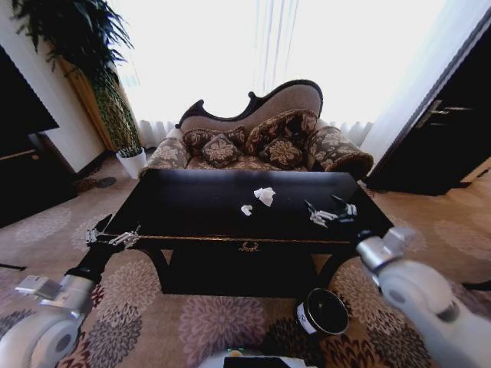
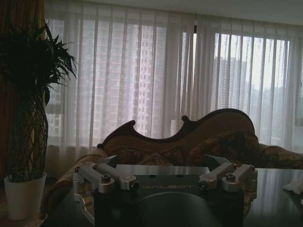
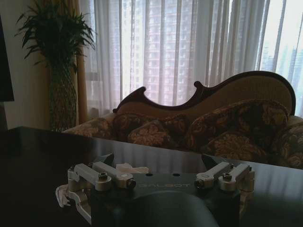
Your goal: Move to the front of the table and place the trash on the table into the trash bin.
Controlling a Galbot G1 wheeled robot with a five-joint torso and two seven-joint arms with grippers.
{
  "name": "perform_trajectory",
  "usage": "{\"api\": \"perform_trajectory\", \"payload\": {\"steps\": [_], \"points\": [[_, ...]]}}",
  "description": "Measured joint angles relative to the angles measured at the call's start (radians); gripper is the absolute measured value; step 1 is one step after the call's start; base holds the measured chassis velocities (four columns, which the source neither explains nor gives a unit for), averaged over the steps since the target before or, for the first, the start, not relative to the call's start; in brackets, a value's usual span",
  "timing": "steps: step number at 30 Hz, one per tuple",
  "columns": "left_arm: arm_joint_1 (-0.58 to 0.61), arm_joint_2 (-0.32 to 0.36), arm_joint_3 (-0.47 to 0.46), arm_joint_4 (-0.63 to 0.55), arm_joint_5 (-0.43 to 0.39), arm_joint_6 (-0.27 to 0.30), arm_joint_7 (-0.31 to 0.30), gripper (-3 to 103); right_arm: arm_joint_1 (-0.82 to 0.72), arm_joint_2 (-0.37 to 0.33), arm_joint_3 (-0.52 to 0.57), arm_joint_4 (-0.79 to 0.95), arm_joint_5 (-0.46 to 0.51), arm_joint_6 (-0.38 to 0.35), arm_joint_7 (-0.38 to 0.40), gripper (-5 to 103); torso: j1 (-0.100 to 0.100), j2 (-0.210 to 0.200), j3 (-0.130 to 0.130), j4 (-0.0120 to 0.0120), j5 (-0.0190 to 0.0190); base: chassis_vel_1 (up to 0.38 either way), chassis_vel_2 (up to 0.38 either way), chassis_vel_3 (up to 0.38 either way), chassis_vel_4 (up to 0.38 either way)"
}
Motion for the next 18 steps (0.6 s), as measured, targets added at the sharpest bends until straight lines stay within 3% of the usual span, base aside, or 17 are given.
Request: {"api": "perform_trajectory", "payload": {"steps": [1,5,12,14,17,18], "points": [[0.000,0.000,0.000,0.000,0.000,0.000,0.000,100,0.000,0.000,0.000,0.000,0.000,0.000,0.000,100,0.000,0.000,0.000,0.0000,0.0000,0.000,0.000,0.000,0.000],[0.000,0.000,0.000,0.000,0.000,0.000,0.000,100,0.126,-0.122,-0.094,-0.065,0.033,-0.041,0.006,100,0.000,0.000,0.000,0.0000,-0.0001,0.000,0.000,0.000,0.000],[0.000,0.000,0.000,0.000,0.000,0.000,0.000,100,0.341,-0.210,-0.271,-0.135,0.097,-0.111,0.035,100,0.000,0.000,0.000,0.0000,-0.0002,0.000,0.000,0.000,0.000],[0.000,0.000,0.000,0.000,0.000,0.000,0.000,100,0.478,-0.236,-0.407,-0.177,0.151,-0.140,0.054,100,0.000,0.000,0.000,-0.0002,-0.0003,0.000,0.000,0.000,0.000],[0.000,0.000,0.000,0.000,0.000,0.000,0.000,100,0.550,-0.240,-0.478,-0.195,0.178,-0.154,0.065,100,0.000,0.000,0.000,-0.0002,0.0001,0.000,0.000,0.000,0.000],[0.000,0.000,0.000,0.000,0.000,0.000,0.000,100,0.658,-0.238,-0.571,-0.215,0.213,-0.173,0.082,100,0.000,0.000,0.000,-0.0002,0.0000,0.000,0.000,0.000,0.000]]}}
